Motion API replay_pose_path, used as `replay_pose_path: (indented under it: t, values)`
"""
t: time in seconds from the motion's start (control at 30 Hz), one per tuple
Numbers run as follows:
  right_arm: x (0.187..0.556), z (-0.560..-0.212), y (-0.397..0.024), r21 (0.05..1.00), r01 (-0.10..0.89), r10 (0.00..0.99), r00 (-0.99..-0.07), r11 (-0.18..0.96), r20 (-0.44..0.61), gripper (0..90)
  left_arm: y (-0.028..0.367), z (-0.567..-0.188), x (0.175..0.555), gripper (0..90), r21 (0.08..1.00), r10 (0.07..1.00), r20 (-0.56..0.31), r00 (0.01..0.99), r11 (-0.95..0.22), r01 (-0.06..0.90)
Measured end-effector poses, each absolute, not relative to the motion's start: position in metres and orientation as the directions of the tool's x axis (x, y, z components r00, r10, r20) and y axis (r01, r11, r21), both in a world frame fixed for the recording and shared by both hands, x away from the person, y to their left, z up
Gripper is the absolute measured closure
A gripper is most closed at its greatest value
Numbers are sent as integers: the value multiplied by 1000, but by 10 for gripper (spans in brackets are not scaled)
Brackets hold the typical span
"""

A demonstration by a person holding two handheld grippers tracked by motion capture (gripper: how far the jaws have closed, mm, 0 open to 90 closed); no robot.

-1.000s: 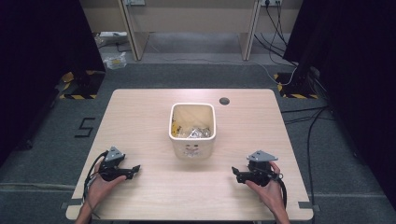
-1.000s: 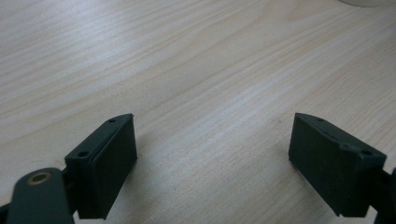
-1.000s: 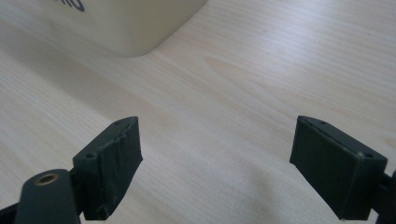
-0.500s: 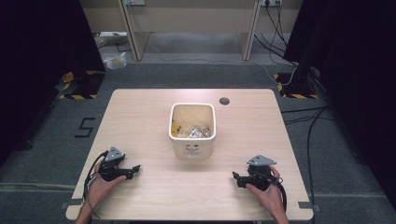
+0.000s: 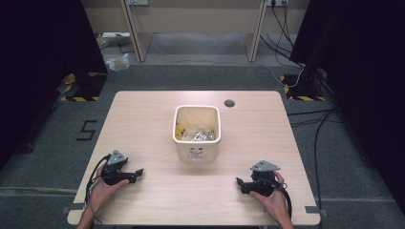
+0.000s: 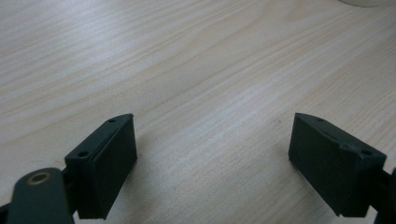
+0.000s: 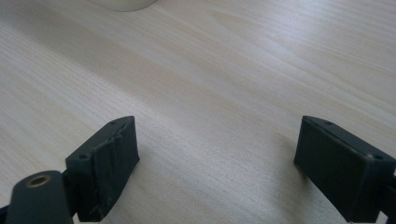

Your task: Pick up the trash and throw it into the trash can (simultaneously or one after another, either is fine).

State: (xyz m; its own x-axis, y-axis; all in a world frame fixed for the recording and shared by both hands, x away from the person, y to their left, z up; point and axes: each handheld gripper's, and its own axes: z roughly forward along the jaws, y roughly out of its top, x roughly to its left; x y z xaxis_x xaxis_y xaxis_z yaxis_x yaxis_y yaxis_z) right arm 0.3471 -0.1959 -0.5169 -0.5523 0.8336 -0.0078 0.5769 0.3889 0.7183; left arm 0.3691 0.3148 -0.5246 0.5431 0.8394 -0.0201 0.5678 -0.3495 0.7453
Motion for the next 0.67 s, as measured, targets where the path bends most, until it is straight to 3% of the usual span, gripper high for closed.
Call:
replay_pose_path:
  t: [0.67]
  values:
    - [346,-517,-195,716,576,835,-550,394,-18,121,315,-525,369,141,745,840,-20,542,-349,568]
